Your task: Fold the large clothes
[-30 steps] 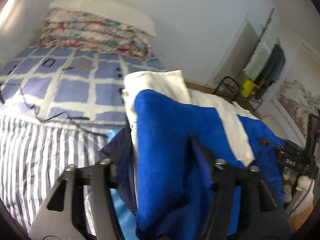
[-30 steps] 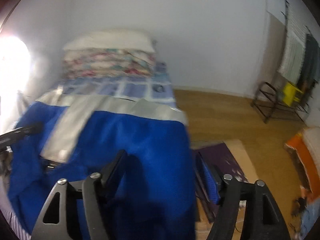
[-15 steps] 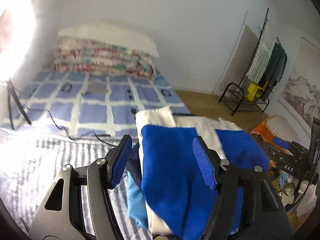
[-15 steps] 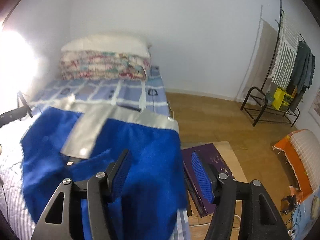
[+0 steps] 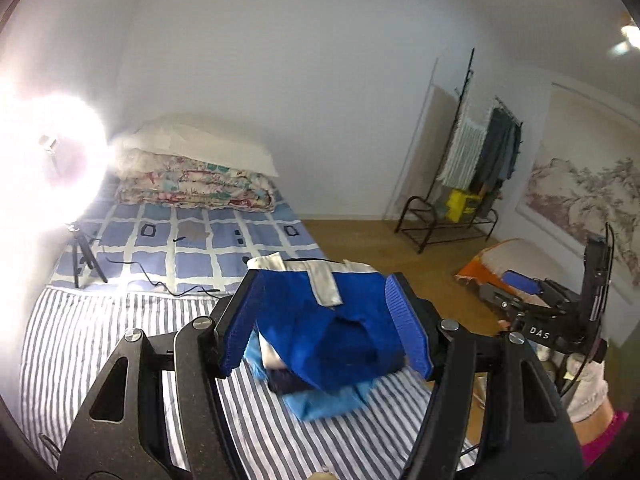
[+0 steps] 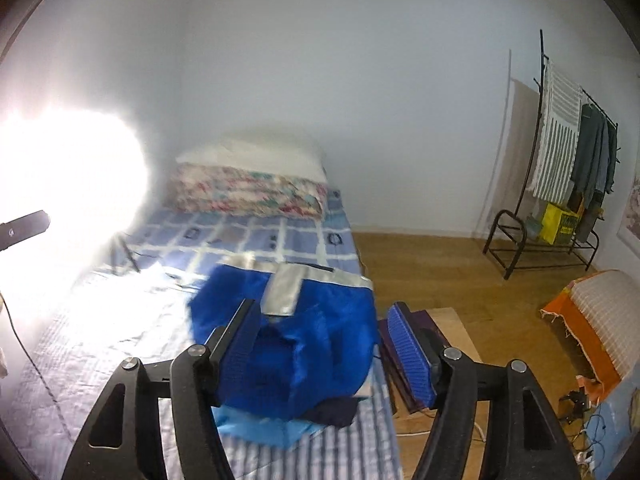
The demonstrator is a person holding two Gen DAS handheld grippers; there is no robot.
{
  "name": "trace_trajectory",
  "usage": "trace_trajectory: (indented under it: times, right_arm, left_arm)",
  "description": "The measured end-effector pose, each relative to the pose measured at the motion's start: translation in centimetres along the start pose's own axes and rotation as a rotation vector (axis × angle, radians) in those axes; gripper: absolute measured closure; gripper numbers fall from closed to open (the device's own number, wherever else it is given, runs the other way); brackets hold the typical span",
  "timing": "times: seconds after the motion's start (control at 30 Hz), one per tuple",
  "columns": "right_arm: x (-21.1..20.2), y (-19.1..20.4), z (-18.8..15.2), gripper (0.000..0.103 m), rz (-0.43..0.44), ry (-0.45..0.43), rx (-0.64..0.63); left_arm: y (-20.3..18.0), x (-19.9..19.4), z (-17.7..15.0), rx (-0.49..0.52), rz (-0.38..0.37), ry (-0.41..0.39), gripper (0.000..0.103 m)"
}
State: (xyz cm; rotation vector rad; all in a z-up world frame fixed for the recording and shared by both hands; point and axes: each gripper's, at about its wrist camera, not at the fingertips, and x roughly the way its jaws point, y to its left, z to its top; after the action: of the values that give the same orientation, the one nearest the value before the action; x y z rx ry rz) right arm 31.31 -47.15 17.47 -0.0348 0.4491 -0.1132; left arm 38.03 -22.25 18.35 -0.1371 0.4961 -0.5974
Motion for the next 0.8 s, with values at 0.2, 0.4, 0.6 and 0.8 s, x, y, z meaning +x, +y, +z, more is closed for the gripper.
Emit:
trace_trajectory:
  times: [0.2, 0.4, 0.6, 0.8]
  right_arm:
    - [-10.7, 2.5, -0.5, 0.030, 0.049, -0.070, 0.007]
    - [-19.9, 4.0, -1.7, 0.030, 0.036, -0.113, -0.020]
    - [-27.4, 4.8, -2.6, 0.030, 0.042, -0.158, -0.030]
    - [-31.2, 6.6, -5.4, 0.030, 0.061, -0.146, -0.044]
  left_arm:
    - [-1.8, -11.8, -1.0, 0.013, -0.044, -0.043, 0.036]
    - [-3.6, -21.6, -1.9, 0.052, -0.086, -0.077, 0.036]
    - [-4.4, -29.3, -3.1, 0.048, -0.121, -0.098, 0.036]
    - [-3.9, -31.9, -7.9, 0.039, -0.118, -0.050, 0.036]
